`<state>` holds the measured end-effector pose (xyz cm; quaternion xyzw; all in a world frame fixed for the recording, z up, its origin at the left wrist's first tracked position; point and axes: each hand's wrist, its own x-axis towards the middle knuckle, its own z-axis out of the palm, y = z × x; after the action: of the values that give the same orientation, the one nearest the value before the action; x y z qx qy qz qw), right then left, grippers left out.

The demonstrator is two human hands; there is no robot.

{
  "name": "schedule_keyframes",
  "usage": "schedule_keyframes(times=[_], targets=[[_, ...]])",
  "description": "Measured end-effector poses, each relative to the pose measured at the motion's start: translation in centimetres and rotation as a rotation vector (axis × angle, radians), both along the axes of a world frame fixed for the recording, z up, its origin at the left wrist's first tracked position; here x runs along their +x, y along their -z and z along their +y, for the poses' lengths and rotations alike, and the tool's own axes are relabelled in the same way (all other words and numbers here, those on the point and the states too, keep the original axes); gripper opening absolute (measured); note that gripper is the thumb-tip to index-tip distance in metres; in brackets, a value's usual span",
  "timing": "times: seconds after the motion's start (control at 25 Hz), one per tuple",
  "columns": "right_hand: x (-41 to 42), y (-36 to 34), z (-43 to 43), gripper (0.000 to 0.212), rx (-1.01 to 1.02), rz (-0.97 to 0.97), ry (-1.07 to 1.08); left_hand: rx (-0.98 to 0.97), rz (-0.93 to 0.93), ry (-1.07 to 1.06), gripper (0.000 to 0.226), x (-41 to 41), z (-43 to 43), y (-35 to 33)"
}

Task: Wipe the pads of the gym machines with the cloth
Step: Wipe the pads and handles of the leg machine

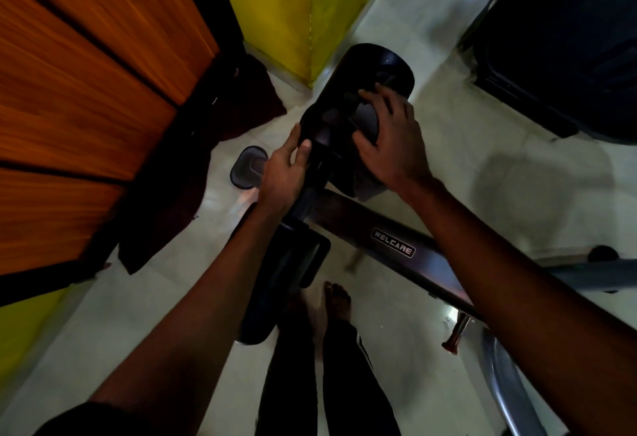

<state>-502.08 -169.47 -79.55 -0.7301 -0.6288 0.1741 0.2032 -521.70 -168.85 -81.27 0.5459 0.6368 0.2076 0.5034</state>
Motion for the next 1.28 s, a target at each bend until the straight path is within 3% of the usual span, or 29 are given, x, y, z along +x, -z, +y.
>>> schedule_keyframes(times=[0.28,0.52,0.64,0.72,0.96,1.2,1.28], targets=[[-1.3,-0.3,1.7,0.058,0.010,0.058,0.218,0.075,0.067,-0.002,0.050,-0.4,0.2,0.5],[-0.8,-0.1,0.3,0.053,0.058,-0.067,-0.043,0.038,0.028,0.039,0.049,-1.0,0.6,0.6],[0.8,-0.3,3.6,0.050,0.070,0.062,0.133,0.003,0.032,0.056,0.052,-1.2,0.5,1.1],[-0.2,-0.5,4.1,0.048,0.083,0.049,0.186,-0.021,0.006,0.045,0.054,-1.4,0.9,1.6],[0.7,-0.5,2.1,0.052,0.064,-0.130,-0.291,-0.040,-0.009,0.047,0.049,-1.0,0.9,0.9],[2.1,-1.7,6.1,0.047,0.066,-0.119,-0.154,-0.175,-0.021,-0.022,0.048,0.5,1.3,-0.3],[0.3,-2.0,5.4,0.050,0.027,-0.177,-0.289,-0.213,0.038,-0.107,0.044,2.3,1.5,-1.3]])
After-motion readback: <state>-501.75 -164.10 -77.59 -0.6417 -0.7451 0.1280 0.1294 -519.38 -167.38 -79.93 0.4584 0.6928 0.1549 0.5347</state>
